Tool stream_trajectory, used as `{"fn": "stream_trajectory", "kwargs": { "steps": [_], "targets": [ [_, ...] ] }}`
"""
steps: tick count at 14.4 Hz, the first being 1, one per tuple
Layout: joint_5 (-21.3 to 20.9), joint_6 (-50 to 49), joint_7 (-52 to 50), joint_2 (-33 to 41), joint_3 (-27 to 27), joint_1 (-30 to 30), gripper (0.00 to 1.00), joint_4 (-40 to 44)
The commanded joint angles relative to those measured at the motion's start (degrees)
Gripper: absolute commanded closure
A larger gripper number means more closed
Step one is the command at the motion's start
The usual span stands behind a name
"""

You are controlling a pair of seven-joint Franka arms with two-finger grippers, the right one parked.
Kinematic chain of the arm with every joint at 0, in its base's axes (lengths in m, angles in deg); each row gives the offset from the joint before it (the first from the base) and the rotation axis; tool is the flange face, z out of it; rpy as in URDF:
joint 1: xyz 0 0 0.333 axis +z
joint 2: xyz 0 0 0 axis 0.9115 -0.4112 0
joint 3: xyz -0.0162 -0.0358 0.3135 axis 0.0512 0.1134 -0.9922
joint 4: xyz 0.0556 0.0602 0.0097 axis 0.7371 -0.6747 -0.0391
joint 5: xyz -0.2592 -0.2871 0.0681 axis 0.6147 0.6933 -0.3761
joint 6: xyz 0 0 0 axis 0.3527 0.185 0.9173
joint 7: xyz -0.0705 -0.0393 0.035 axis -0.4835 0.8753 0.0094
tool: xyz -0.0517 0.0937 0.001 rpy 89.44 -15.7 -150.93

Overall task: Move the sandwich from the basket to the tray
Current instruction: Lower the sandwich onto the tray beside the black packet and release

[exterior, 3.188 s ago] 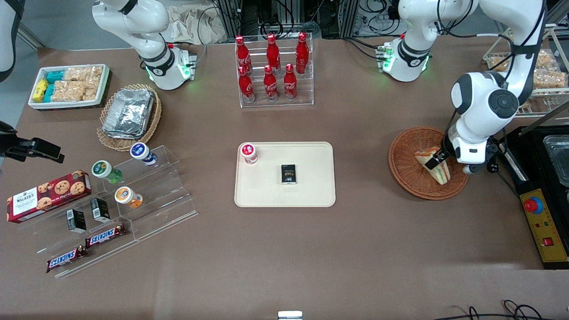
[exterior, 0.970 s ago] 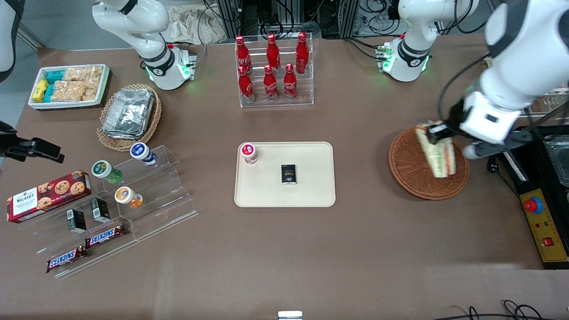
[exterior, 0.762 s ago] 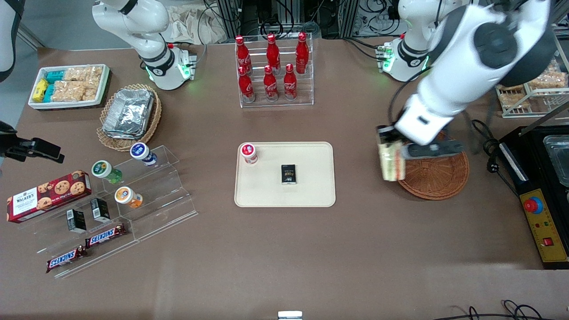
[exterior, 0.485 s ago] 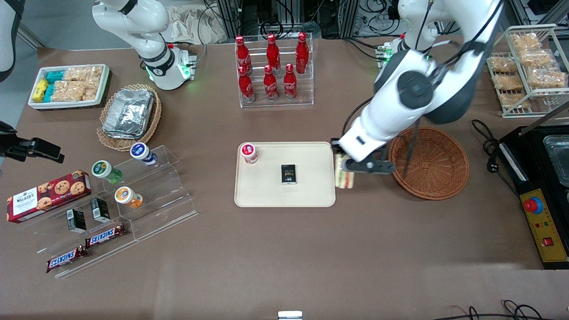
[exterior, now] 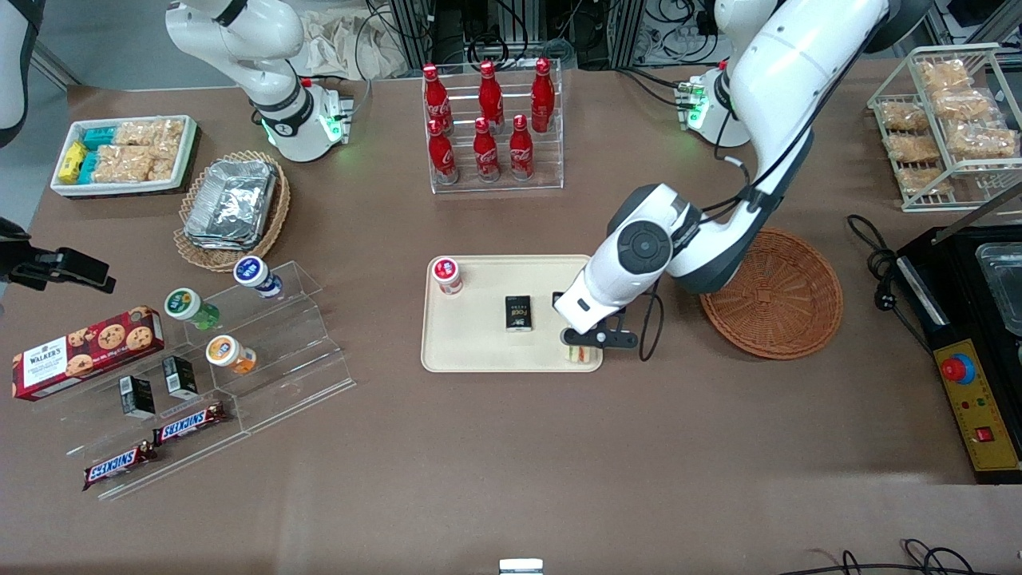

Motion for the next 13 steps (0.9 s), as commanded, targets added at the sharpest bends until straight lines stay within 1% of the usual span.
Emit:
{"fn": "stream_trajectory", "kwargs": {
  "steps": [1, 3, 4, 5, 6, 7, 8, 9, 13],
  "targets": [
    [-2.34, 1.79, -2.98, -1.99, -0.12, -1.14, 1.0, 0.96],
    [-2.42, 2.23, -2.98, -2.69, -0.21, -1.66, 1.0, 0.79],
    [-2.42, 2.32, -3.07, -2.96, -0.73, -2.28, 0.91, 0.79],
    [-2.42, 2.32, -3.5, -2.96, -1.43, -2.81, 0.74, 0.79],
    [-2.42, 2.32, -5.07, -2.96, -1.79, -3.77, 0.46, 0.79],
    [-2.86, 2.32, -5.7, -2.96, -2.49, -4.13, 0.26, 0.79],
    [-4.08, 2.32, -6.05, -2.96, -2.84, -4.74, 0.01, 0.7],
    [-4.7, 2.32, -6.84, -2.96, -2.84, -4.83, 0.01, 0.52],
    [-4.62, 1.62, -7.46, -2.0, -2.84, -4.31, 0.01, 0.78]
  ]
}}
